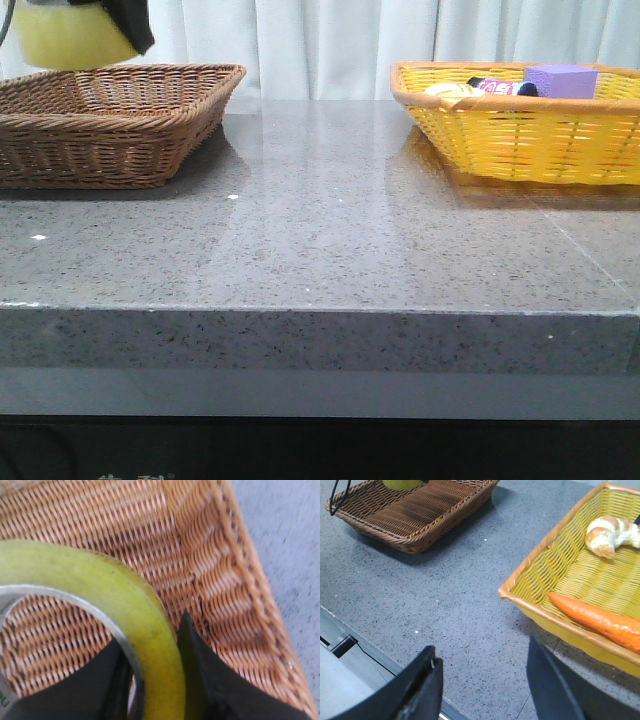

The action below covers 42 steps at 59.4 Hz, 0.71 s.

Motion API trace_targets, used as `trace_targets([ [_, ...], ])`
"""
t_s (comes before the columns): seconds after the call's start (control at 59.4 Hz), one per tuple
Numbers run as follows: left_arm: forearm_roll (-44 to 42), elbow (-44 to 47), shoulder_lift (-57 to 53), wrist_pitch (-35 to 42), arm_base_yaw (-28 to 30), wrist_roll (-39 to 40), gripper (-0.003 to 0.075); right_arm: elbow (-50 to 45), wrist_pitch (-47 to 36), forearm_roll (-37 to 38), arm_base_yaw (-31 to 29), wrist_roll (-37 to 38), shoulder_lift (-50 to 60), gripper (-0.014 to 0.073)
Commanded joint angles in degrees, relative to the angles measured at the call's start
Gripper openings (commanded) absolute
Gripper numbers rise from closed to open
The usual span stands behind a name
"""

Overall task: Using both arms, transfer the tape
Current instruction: 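Lift the tape roll with the left gripper and carry it over the brown basket, then lower the tape roll into the brown basket and open the left gripper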

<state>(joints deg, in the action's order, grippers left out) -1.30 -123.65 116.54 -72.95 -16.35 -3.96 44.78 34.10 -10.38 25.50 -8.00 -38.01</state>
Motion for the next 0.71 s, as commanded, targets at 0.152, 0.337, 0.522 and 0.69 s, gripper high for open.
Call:
trace_targets([
  [0.152, -0.1, 3.6, -3.3, 4.0, 0.0, 0.5, 0.0146, 1.4, -4.3, -0.6, -0.2, -0.5, 0.2, 0.0412],
  [0.337, -0.2, 4.5, -2.8, 4.4, 0.0, 0.5, 0.0193, 1.4, -4.3, -0.6, -0.2, -0.5, 0.2, 0.0412],
  [0.522, 0.1, 4.8, -1.7, 4.0, 0.0, 0.5, 0.0312, 1.4, -4.3, -0.6, -0.2, -0.5, 0.2, 0.0412],
  [0.69, 0.2, 4.8, -0.6, 3.9, 0.0, 0.5, 0.0424, 1.4, -4.3, -0.6, -0.2, -0.5, 0.2, 0.0412],
])
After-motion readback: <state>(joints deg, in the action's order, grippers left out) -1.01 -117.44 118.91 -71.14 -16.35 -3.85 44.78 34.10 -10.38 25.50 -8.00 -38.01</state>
